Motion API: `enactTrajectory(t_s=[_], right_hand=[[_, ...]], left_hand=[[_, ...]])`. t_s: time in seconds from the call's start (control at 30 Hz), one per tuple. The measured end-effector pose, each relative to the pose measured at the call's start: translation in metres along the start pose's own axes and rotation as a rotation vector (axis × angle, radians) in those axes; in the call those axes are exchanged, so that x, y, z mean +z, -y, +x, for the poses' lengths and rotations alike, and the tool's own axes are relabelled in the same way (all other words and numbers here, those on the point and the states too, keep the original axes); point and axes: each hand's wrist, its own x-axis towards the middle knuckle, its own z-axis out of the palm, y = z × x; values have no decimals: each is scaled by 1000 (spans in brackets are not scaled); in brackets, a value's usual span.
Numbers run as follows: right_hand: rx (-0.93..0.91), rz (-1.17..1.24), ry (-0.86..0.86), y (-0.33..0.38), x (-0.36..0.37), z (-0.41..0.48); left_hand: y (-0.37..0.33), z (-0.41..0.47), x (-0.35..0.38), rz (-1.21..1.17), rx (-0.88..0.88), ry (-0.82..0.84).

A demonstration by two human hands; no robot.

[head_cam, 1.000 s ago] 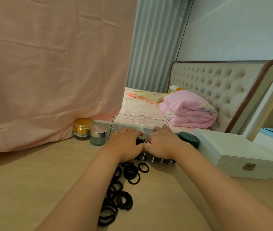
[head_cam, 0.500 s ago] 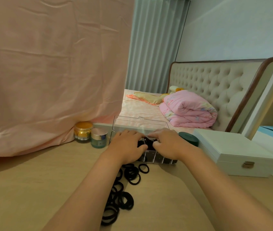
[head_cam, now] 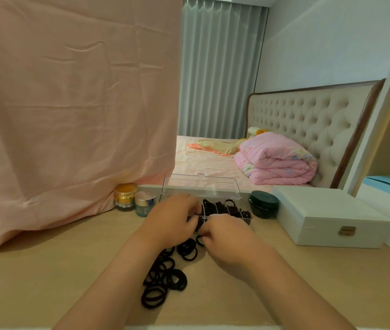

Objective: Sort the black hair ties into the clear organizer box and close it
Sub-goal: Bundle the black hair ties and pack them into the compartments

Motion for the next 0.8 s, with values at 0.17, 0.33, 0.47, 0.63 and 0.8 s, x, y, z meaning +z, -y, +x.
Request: enactTrajectory(t_s=[0.17, 0.33, 0.47, 0.63, 0.8], right_hand=[[45, -107, 87, 7, 9, 3], [18, 40, 83, 6, 5, -5], [62, 310, 9, 3, -4, -9], [84, 515, -56, -1, 1, 0], [111, 689, -54, 8, 3, 3]], left_hand=[[10, -33, -9, 60, -72, 93], [28, -63, -14, 57, -191, 89], [39, -70, -12, 16, -272, 165], [40, -67, -8, -29, -278, 152], [41, -68, -9, -69, -278, 141]])
